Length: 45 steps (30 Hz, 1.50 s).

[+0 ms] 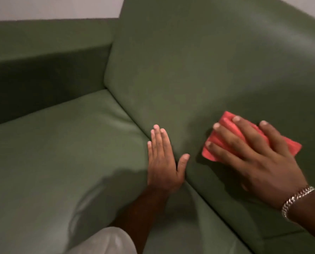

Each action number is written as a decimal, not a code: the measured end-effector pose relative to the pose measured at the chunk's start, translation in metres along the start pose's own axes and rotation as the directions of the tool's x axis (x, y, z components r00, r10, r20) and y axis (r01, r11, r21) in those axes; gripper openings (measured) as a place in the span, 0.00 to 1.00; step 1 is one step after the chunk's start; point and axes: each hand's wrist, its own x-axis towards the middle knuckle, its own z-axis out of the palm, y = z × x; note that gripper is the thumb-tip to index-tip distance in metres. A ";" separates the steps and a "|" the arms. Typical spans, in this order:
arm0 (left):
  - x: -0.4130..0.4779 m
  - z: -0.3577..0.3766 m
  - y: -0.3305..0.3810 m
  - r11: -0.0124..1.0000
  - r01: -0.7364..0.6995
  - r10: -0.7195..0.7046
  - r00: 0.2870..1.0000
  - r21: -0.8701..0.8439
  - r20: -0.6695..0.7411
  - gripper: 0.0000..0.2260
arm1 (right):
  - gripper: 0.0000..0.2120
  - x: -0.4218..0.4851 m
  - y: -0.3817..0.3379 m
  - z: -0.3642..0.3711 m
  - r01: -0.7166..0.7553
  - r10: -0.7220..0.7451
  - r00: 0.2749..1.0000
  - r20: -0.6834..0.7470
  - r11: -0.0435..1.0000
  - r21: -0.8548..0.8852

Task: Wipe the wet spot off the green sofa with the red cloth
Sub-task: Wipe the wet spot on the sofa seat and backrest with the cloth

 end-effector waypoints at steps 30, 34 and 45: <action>-0.060 -0.266 -0.073 0.866 0.481 -0.454 0.634 0.141 0.626 0.30 | 0.14 0.093 -0.075 -0.064 -0.046 -0.100 0.948 0.302 0.896 0.441; 0.000 -0.333 -0.035 0.219 0.873 -0.435 0.488 -0.437 0.757 0.15 | 0.23 0.135 -0.107 -0.144 -0.189 0.076 0.982 0.174 0.451 0.872; 0.121 -0.572 -0.180 0.059 0.533 -0.366 0.798 -0.844 0.478 0.10 | 0.32 0.420 -0.243 -0.332 -0.221 0.277 0.796 0.538 -0.694 0.685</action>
